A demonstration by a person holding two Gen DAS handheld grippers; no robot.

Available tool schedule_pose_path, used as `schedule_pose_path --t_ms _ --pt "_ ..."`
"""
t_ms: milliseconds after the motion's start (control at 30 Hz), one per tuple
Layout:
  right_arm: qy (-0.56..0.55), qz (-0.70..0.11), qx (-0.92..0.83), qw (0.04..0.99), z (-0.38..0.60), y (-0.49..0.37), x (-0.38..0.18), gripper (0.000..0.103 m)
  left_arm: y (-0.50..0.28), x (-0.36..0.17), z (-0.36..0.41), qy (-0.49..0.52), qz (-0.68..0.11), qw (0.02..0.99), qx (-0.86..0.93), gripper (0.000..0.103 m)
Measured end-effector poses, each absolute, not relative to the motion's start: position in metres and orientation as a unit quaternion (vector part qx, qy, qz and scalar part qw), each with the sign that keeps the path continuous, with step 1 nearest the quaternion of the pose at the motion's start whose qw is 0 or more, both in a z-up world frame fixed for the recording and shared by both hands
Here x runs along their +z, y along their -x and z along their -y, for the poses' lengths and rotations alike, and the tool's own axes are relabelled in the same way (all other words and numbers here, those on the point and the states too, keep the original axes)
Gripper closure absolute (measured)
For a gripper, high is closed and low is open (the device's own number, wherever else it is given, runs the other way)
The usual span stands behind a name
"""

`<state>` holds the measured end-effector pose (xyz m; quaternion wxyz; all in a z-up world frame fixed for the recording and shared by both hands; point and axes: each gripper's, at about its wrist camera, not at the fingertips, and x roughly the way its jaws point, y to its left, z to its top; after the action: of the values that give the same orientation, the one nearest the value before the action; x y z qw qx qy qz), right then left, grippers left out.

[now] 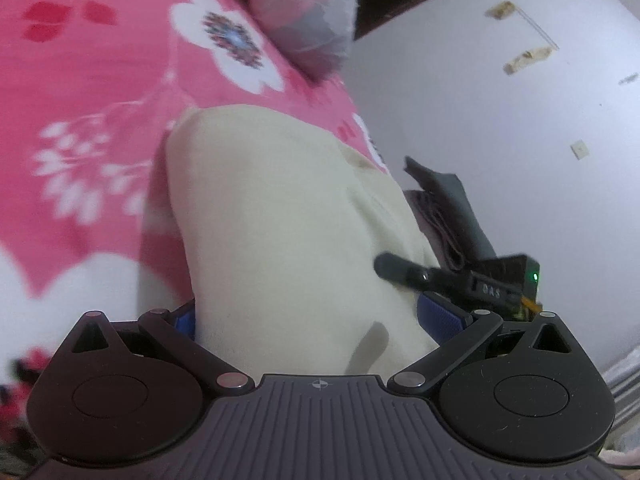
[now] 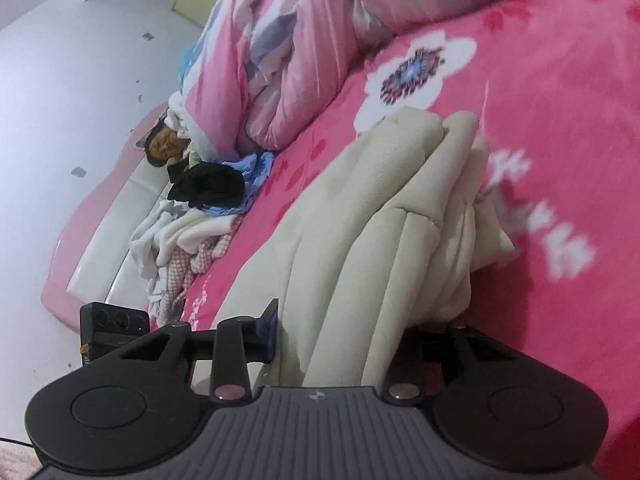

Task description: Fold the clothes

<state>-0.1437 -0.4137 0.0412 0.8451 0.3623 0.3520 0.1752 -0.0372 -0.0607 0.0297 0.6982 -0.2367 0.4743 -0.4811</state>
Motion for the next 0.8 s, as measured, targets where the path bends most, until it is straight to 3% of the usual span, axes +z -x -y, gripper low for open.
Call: schedule_pose_path --t_ms 367,600,700,800 --pt "-0.27 -0.327 0.158 0.891 0.513 0.135 0.086 0.063 0.036 0.04 0.173 0.203 -0.453 0.682 -0.538 0.0" --pt "-0.233 -0.375 0.119 0.889 0.565 0.121 0.065 0.063 0.032 0.012 0.234 0.17 -0.488 0.65 -0.557 0.001" --pt "-0.198 -0.416 0.072 0.885 0.566 0.12 0.056 0.056 0.039 0.005 0.242 0.154 -0.49 0.647 -0.563 0.001" --pt "-0.148 -0.435 0.026 0.888 0.554 0.126 0.058 0.041 0.045 0.006 0.24 0.138 -0.481 0.654 -0.568 0.001"
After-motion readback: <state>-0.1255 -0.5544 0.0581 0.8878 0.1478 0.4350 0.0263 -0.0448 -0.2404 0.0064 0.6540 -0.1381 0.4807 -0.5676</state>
